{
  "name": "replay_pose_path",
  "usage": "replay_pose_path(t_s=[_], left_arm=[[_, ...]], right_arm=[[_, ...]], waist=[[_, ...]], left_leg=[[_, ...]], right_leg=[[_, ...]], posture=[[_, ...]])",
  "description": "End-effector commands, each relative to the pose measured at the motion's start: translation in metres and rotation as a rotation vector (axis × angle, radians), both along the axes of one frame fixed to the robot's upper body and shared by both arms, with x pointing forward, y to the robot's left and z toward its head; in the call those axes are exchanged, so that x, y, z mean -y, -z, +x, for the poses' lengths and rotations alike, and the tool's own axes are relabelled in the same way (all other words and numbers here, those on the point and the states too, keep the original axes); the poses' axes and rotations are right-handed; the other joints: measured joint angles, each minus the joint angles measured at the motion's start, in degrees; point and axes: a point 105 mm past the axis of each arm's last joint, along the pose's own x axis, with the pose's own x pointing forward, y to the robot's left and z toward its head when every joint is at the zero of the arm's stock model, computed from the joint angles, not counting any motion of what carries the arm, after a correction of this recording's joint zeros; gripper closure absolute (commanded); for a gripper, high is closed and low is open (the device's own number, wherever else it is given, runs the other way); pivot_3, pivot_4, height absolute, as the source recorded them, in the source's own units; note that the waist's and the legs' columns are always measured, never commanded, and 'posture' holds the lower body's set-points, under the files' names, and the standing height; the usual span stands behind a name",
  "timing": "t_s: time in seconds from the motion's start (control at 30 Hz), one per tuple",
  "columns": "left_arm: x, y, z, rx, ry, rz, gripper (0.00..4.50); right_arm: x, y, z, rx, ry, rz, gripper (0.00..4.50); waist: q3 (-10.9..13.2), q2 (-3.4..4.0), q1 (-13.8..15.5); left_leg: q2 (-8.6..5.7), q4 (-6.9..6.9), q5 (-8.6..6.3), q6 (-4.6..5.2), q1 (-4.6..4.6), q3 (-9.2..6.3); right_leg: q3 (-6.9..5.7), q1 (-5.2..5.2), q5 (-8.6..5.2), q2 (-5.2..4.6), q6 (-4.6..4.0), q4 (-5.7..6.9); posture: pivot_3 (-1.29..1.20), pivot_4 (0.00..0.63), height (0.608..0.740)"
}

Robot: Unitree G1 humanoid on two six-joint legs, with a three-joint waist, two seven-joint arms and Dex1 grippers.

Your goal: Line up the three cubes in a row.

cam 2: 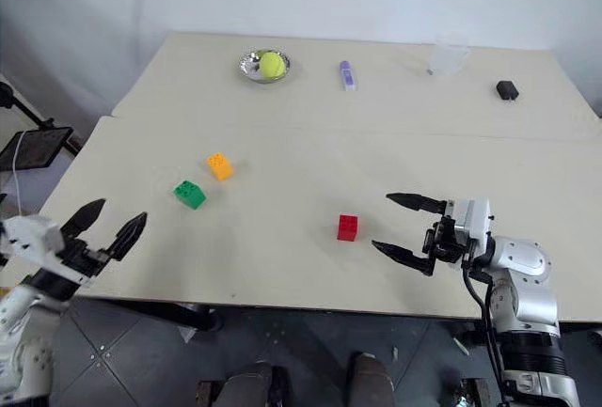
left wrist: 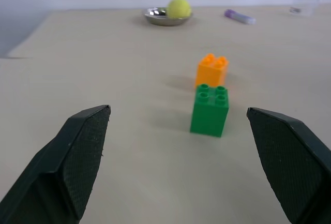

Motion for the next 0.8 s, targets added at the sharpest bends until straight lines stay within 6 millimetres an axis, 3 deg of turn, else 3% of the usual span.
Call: replay_pose_path(t_s=[0.03,0.13,0.27,0.4,0.53,0.63,0.7,0.8], left_arm=[[0.011,0.004,0.017,-0.002,0.032,0.015,0.00],[0.028,0.010,0.044,-0.037,0.061,0.022,0.00],[0.036,0.013,0.054,-0.050,0.080,0.036,0.00],[0.033,0.013,0.057,-0.044,0.059,0.031,0.86],[0.040,0.012,0.061,-0.040,0.102,0.053,2.16],[0.051,0.001,0.063,-0.026,0.190,0.038,3.04],[0.067,-0.012,0.062,-0.016,0.304,0.033,3.06],[0.135,-0.035,0.036,0.004,0.834,0.181,3.06]], right_arm=[[-0.007,-0.010,-0.007,0.038,-0.044,0.003,0.03],[-0.016,-0.008,-0.016,0.022,-0.094,0.000,0.03],[-0.022,-0.008,-0.018,0.025,-0.102,0.005,0.03],[-0.023,-0.009,-0.019,0.034,-0.093,0.010,0.00],[-0.019,-0.007,-0.018,0.036,-0.052,0.011,0.00],[-0.014,-0.007,-0.019,0.034,-0.026,0.008,0.00],[-0.012,-0.007,-0.021,0.032,-0.015,0.005,0.00],[-0.002,-0.007,-0.025,0.017,0.024,-0.017,0.00]], waist=[[0.0,-0.01,-0.1],[0.0,-0.02,0.2],[0.0,-0.03,0.2],[0.0,-0.04,0.1],[0.0,-0.05,0.3],[0.0,-0.07,0.5],[0.0,-0.07,0.5],[0.0,-0.08,0.8]], left_leg=[[0.01,0.00,0.00,-0.01,0.00,0.04],[0.02,0.00,0.00,-0.03,0.00,0.09],[0.01,0.03,0.02,-0.06,-0.01,0.18],[0.03,0.01,0.01,-0.05,-0.01,0.16],[0.03,0.02,0.01,-0.05,-0.01,0.16],[0.01,0.05,0.01,-0.05,-0.03,0.17],[0.01,0.07,0.01,-0.05,-0.05,0.17],[0.01,0.06,0.02,-0.06,-0.10,0.21]], right_leg=[[-0.04,-0.01,0.00,0.01,0.00,0.00],[-0.07,-0.03,0.00,0.02,0.01,0.07],[-0.10,0.00,0.01,0.01,0.01,0.11],[-0.11,-0.04,0.01,0.02,0.02,0.12],[-0.10,-0.02,0.01,0.02,0.02,0.11],[-0.12,-0.01,0.01,0.01,0.02,0.12],[-0.12,-0.02,0.01,0.01,0.02,0.11],[-0.17,-0.02,0.01,0.01,0.02,0.11]], posture=[[0.00,0.150,0.740],[0.00,0.150,0.740],[0.00,0.150,0.740],[0.00,0.150,0.740],[0.00,0.150,0.740],[0.00,0.150,0.740],[0.00,0.150,0.740],[0.00,0.150,0.740]])
